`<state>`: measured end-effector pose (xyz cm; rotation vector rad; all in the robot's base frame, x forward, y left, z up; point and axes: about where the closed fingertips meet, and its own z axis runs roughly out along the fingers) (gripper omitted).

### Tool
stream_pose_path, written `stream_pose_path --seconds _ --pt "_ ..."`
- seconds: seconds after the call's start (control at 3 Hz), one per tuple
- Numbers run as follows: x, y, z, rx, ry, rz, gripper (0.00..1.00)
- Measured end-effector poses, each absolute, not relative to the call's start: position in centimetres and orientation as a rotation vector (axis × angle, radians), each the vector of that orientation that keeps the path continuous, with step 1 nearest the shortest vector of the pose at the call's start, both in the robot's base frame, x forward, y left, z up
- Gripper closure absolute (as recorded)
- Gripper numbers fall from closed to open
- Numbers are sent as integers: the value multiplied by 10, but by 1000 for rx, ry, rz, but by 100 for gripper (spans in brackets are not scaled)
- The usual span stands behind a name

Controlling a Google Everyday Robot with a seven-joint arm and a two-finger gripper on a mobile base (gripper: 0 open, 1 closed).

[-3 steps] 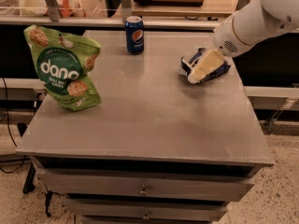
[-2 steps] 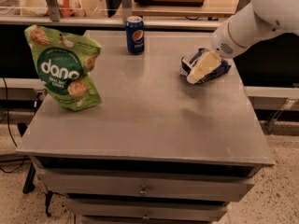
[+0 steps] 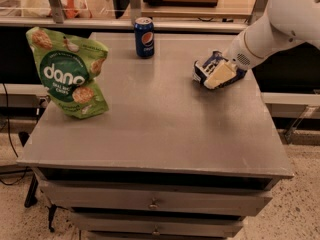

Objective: Move blue chip bag near green rice chip bag

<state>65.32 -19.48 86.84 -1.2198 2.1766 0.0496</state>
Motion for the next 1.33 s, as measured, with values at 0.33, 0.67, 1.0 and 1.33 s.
stream_pose_path --seconds 0.33,0.67,1.0,1.33 --pt "643 -203 865 -1220 2192 43 56" --pt "635 -208 872 -1230 2192 24 79" --pt "627 -207 899 -1256 2157 -13 99" --pt "614 -201 936 -1288 2095 -32 100"
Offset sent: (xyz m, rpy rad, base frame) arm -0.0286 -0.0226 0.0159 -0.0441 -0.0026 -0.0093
